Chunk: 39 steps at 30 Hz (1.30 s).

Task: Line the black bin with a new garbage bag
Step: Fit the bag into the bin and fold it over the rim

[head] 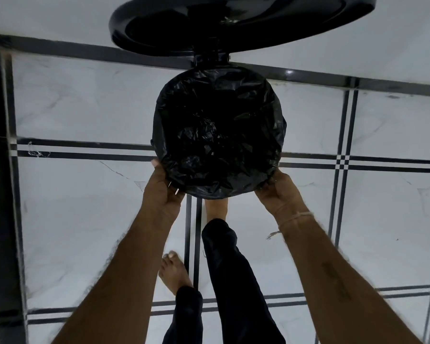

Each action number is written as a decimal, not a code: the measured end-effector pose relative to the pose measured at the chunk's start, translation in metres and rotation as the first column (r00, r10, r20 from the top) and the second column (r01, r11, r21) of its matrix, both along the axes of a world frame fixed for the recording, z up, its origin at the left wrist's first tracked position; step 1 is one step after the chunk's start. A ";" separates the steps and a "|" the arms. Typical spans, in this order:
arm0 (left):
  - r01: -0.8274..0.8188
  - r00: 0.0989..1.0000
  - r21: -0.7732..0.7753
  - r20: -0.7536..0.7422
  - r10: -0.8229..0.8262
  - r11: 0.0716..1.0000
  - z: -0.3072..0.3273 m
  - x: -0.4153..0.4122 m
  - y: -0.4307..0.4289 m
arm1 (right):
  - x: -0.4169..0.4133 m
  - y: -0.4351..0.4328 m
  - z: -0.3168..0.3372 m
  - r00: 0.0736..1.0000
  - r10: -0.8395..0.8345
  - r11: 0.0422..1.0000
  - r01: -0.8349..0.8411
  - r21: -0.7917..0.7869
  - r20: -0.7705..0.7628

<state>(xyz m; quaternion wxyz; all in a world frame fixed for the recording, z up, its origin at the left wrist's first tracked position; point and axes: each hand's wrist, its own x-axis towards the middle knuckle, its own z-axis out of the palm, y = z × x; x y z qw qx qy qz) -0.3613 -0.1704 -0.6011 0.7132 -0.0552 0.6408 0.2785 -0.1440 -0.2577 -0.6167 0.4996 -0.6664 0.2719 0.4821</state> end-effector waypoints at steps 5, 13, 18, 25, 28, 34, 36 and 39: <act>0.032 0.999 0.070 0.007 -0.032 0.997 0.004 -0.005 0.006 | -0.032 0.021 0.049 0.416 0.357 0.882 -0.445 -0.155 0.836; -0.007 0.997 0.076 0.071 0.002 0.997 -0.015 -0.010 0.005 | -0.065 0.141 -0.023 -0.273 0.959 -0.212 -0.868 -0.450 0.076; -0.004 0.997 0.123 0.081 -0.006 0.992 -0.029 -0.013 -0.002 | -0.055 0.140 -0.074 -0.222 0.974 -0.227 -0.913 -0.340 -0.053; -0.004 0.996 0.112 0.094 -0.007 0.994 -0.019 -0.009 0.002 | -0.043 0.138 -0.030 -0.227 0.965 -0.165 -0.917 -0.363 0.134; -0.001 0.996 0.106 0.085 -0.008 0.994 -0.011 -0.006 0.004 | -0.045 0.110 0.000 -0.286 0.938 -0.211 -0.918 -0.336 0.193; -0.034 0.996 0.094 0.087 0.026 0.995 -0.017 -0.005 0.003 | -0.069 0.091 -0.043 -0.246 0.962 -0.271 -0.920 -0.284 -0.123; -0.038 0.996 0.082 0.078 0.031 0.996 -0.018 -0.006 0.004 | -0.069 0.088 -0.052 -0.116 0.964 -0.176 -0.952 -0.251 -0.237; -0.026 0.998 0.079 0.065 0.021 0.997 -0.013 -0.006 0.006 | -0.061 0.089 -0.043 -0.202 0.964 -0.244 -0.931 -0.272 -0.174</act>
